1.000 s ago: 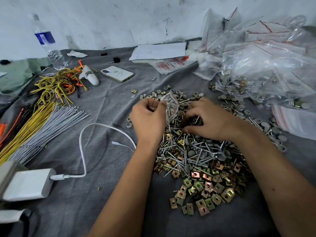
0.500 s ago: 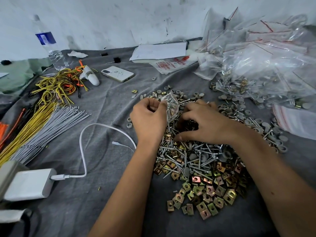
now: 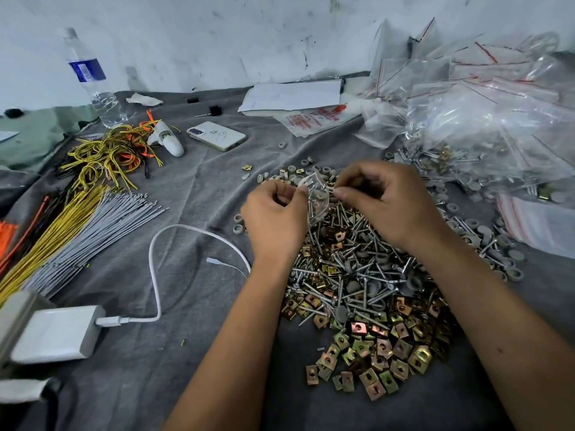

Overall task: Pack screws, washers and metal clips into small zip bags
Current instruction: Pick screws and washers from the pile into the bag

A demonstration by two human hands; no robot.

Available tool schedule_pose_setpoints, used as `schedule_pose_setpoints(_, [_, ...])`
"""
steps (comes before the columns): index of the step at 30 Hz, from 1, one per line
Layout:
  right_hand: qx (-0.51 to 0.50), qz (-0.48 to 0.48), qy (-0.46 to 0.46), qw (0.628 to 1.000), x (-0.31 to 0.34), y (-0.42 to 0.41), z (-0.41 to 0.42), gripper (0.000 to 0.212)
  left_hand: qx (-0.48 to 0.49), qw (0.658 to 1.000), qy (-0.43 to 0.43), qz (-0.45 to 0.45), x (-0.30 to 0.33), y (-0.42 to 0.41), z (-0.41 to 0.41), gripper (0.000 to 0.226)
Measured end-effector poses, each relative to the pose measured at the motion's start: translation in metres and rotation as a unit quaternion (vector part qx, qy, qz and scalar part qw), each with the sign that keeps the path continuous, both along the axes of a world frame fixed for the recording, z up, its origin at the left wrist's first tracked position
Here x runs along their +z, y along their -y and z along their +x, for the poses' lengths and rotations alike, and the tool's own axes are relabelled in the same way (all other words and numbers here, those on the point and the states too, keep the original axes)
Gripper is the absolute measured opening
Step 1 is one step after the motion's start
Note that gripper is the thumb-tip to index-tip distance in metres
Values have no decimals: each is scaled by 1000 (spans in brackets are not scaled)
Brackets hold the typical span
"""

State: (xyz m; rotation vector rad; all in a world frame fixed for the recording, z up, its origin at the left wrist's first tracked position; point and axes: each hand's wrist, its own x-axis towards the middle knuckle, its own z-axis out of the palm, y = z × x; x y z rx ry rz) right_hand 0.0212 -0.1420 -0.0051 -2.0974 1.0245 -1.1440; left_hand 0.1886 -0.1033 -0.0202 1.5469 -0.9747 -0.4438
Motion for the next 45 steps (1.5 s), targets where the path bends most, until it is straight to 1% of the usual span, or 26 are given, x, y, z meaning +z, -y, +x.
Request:
schedule_pose_setpoints(8, [-27,-102,-30,994,0,-4,7,18,-58,997,45,7,1,0,-5,23])
schedule_pose_setpoints(13, [-52,-91,-2,994,-2,-3,7,18,-54,998,37,2,0,1,-4,24])
schedule_pose_setpoints(15, [-60,-93,-18,994,0,-3,4,15,-41,999,24,-3,-1,1,-2,24])
schedule_pose_setpoints(16, [-52,-86,-35,994,1,-3,2,13,-36,999,15,-6,-2,1,-1,24])
schedule_pose_setpoints(18, [-6,-51,-92,994,4,-4,0,11,-24,1000,-10,-14,-2,2,0,23])
schedule_pose_setpoints(19, [22,-30,-135,990,5,-5,-1,18,-19,999,-26,-19,-3,2,1,23])
schedule_pose_setpoints(20, [51,-12,-181,982,5,-6,0,29,-12,999,-43,-23,-3,2,2,22])
schedule_pose_setpoints(22, [101,23,-265,959,4,-8,4,47,1,997,-71,-27,-3,3,3,22])
schedule_pose_setpoints(24, [122,28,-324,938,2,-9,9,53,11,996,-84,-27,-3,4,5,23])
schedule_pose_setpoints(25, [124,29,-341,932,2,-8,10,52,13,996,-87,-26,-3,4,5,24])
schedule_pose_setpoints(26, [125,34,-350,928,2,-8,11,46,14,996,-88,-24,-3,4,5,24])
schedule_pose_setpoints(28, [133,45,-353,925,3,-8,11,33,15,996,-85,-24,-3,4,6,24])
schedule_pose_setpoints(29, [139,49,-348,926,3,-8,11,31,15,996,-84,-25,-3,4,5,24])
schedule_pose_setpoints(31, [142,55,-319,935,1,-7,11,28,13,996,-87,-27,-3,4,6,24])
schedule_pose_setpoints(33, [123,54,-278,951,2,-5,9,23,8,995,-92,-27,-3,4,6,26])
schedule_pose_setpoints(35, [99,43,-264,959,4,-3,4,20,9,995,-95,-26,-3,4,6,26])
schedule_pose_setpoints(36, [97,46,-263,959,5,-3,3,22,10,995,-95,-26,-3,4,6,25])
schedule_pose_setpoints(37, [104,56,-272,955,6,-4,2,30,11,995,-93,-26,-3,4,7,25])
schedule_pose_setpoints(39, [120,70,-334,932,6,-7,4,56,13,996,-88,-25,-2,4,7,25])
schedule_pose_setpoints(40, [121,70,-370,919,6,-7,6,63,13,996,-85,-24,-2,4,7,25])
schedule_pose_setpoints(41, [122,72,-388,911,5,-8,7,59,14,996,-83,-24,-2,4,7,25])
schedule_pose_setpoints(42, [125,77,-387,910,5,-7,7,49,15,996,-82,-23,-3,3,7,25])
schedule_pose_setpoints(44, [140,86,-367,916,3,-5,6,31,15,996,-83,-22,-3,4,7,24])
schedule_pose_setpoints(45, [145,86,-354,920,3,-6,5,25,15,996,-84,-23,-4,4,7,24])
